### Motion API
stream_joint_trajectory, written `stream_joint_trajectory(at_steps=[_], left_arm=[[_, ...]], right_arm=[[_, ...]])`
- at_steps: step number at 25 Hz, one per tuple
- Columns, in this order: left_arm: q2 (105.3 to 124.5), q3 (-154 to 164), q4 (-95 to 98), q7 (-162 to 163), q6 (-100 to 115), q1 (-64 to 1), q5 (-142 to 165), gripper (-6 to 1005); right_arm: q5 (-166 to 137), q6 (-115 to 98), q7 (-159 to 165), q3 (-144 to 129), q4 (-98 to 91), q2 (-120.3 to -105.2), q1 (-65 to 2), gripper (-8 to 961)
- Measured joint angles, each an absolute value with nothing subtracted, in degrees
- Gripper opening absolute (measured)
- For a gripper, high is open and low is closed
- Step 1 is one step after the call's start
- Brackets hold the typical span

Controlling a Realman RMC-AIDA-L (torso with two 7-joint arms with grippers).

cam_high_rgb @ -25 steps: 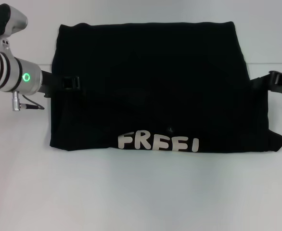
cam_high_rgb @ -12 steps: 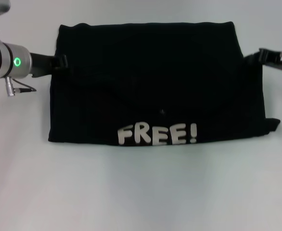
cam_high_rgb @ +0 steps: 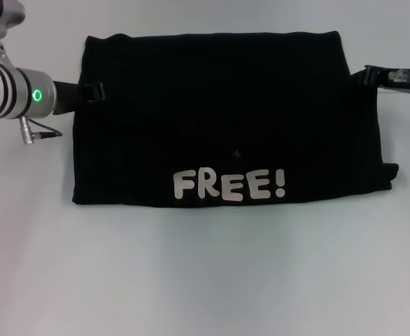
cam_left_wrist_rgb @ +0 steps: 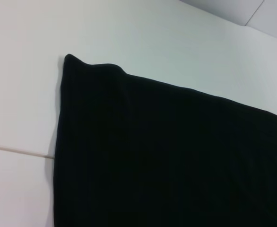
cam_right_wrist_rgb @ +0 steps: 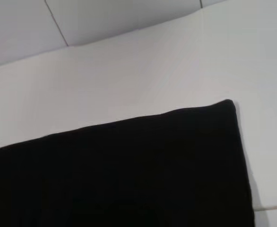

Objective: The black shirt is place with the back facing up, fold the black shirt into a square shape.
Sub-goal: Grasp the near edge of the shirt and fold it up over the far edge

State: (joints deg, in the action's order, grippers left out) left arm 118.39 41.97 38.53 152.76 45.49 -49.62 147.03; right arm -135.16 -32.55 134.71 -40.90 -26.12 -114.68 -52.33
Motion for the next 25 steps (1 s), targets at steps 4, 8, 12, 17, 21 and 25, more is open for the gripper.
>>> stream_joint_trajectory(at_steps=[4, 8, 12, 17, 21, 25], left_arm=[[118.5, 41.9, 39.04, 152.83, 44.36, -49.6, 146.88, 69], [118.57, 41.43, 39.82, 152.89, 43.63, -49.63, 146.58, 69], [118.81, 41.38, 39.87, 152.93, 42.94, -49.88, 146.46, 69], [119.05, 41.42, 39.57, 153.0, 42.13, -49.74, 146.44, 69], [119.19, 41.75, 39.05, 152.84, 41.65, -49.69, 146.45, 68], [119.51, 41.75, 38.61, 152.93, 40.18, -49.57, 146.63, 68]], right_arm=[[-135.28, -28.62, 134.72, -42.98, -25.15, -115.16, -52.91, 54], [-135.16, -28.47, 135.1, -43.46, -25.61, -114.74, -53.49, 53], [-135.18, -28.27, 135.17, -43.47, -25.29, -114.36, -53.85, 54], [-135.26, -28.01, 134.83, -43.51, -25.09, -114.38, -53.83, 58], [-135.34, -26.98, 134.55, -45.08, -24.76, -114.9, -53.85, 62], [-135.36, -25.13, 134.85, -48.39, -22.82, -115.03, -54.49, 67]])
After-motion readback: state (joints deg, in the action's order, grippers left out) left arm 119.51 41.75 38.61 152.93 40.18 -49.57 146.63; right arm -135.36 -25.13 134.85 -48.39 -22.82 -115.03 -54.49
